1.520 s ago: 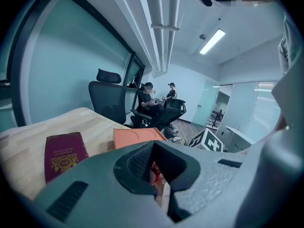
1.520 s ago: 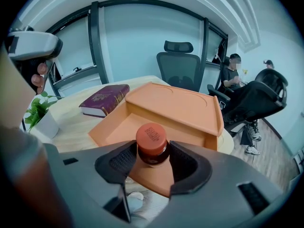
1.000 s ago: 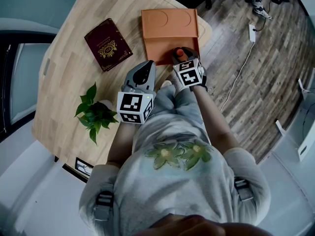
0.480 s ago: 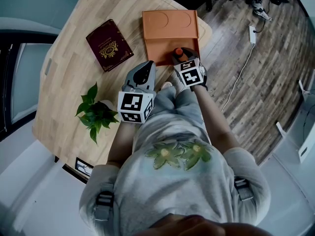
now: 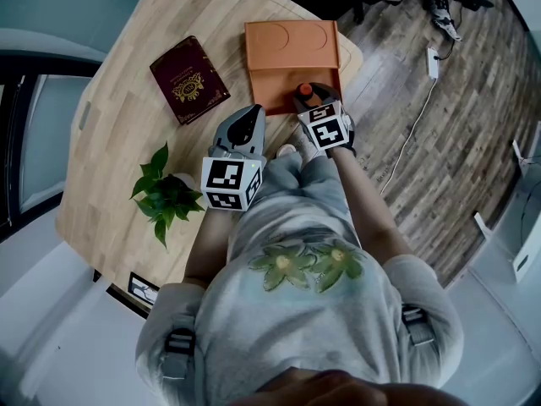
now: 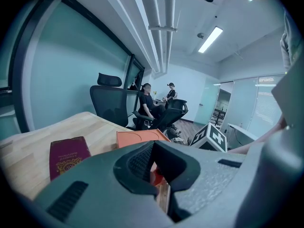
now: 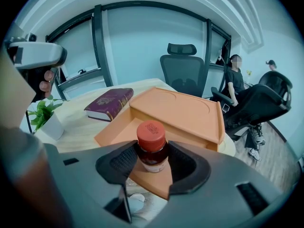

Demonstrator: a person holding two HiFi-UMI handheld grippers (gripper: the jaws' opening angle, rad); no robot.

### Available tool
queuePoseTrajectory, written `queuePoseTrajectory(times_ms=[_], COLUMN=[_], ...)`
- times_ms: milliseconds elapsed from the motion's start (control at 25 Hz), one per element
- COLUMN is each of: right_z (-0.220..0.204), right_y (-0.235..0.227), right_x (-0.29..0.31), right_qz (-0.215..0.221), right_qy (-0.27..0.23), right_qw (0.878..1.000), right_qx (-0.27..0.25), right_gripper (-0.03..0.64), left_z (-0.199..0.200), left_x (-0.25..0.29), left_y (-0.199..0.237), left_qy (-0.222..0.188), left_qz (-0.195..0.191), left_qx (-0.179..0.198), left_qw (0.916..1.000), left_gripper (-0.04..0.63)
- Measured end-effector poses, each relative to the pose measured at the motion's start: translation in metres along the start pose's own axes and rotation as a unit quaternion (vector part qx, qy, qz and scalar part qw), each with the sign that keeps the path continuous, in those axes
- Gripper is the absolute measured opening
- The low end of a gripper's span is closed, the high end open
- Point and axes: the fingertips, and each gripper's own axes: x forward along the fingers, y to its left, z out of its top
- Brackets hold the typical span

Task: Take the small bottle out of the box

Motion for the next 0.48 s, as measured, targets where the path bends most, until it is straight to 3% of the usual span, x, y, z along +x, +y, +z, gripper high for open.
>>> queuePoseTrajectory(times_ms=[480], right_z=[0.011], right_y=[-0.001], right_x=[-0.011], right_qz=[0.000], right_qy=[-0.017], right_qw=[1.000], right_qx=[0.000], right_gripper=[0.199], left_z=[0.004], left_x=[-0.001], left_y=[-0.006], left_qy=[-0.005], left_qz=[-0.003], left_qx=[0.008], left_qw=[1.0000], left_gripper=[0.003])
